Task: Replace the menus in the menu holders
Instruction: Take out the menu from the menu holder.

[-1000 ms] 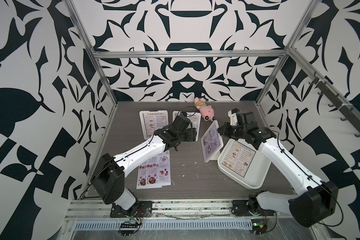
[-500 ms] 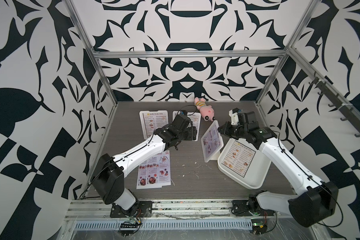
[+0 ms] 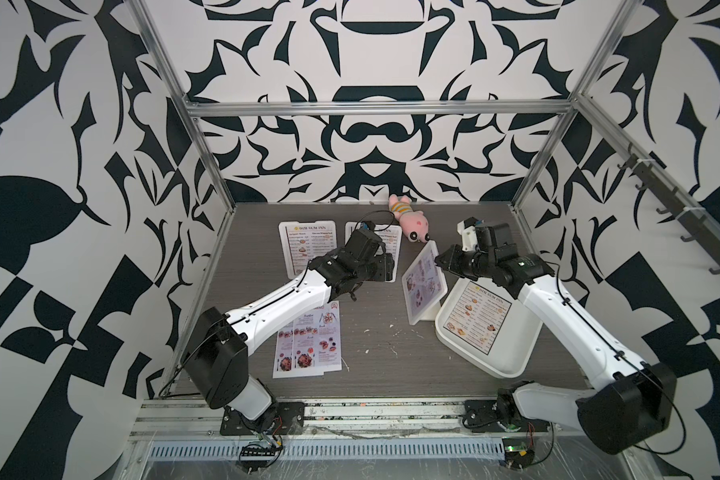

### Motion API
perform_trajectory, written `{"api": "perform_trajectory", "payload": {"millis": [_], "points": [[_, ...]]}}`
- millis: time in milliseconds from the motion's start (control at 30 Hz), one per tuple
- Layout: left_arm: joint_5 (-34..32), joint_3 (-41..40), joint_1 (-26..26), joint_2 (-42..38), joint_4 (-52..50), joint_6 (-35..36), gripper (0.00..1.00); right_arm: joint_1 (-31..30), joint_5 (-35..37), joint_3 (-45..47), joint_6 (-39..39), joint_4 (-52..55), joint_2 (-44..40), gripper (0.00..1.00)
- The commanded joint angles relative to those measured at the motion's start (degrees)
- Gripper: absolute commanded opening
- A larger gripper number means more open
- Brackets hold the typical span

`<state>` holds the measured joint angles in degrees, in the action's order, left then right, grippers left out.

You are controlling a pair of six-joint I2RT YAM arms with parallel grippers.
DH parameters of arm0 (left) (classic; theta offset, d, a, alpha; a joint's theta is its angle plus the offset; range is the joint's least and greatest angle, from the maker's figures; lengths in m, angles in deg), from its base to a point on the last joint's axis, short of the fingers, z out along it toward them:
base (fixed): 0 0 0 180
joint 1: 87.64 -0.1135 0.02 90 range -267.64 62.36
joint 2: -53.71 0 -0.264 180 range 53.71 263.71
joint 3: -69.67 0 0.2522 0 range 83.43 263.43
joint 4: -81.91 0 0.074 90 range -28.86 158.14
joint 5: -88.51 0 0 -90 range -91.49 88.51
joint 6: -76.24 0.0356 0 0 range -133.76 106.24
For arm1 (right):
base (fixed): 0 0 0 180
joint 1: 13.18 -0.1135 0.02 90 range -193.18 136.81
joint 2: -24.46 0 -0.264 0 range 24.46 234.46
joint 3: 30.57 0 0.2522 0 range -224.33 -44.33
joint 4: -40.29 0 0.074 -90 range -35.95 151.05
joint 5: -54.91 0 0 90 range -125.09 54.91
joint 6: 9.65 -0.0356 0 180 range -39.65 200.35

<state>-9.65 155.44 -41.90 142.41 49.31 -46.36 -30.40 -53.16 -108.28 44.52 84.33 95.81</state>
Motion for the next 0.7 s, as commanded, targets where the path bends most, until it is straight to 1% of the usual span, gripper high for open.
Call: {"api": "perform_trajectory", "payload": {"millis": [0, 200, 267, 433, 667], "points": [[-0.8, 0.3, 0.1, -0.9, -0.9, 0.4, 0.71, 0.3, -1.7, 0.5, -0.1, -1.1, 0.1, 0.09], [-1.0, -0.3, 0.2, -1.5, -0.8, 0.4, 0.70, 0.3, -3.6, 0.9, -1.6, -3.3, 0.3, 0.01], [-1.1, -0.2, 0.2, -1.6, -0.8, 0.5, 0.70, 0.3, -3.9, 0.8, -2.3, -3.9, -0.2, 0.00], [-1.0, 0.0, 0.1, -1.3, -0.7, 0.5, 0.71, 0.6, -4.7, -0.5, -3.1, -4.2, -1.1, 0.00], [-1.0, 0.0, 0.2, -1.2, -0.5, 0.4, 0.71, 1.7, -7.1, -0.1, -4.5, -5.9, -1.2, 0.00]]}}
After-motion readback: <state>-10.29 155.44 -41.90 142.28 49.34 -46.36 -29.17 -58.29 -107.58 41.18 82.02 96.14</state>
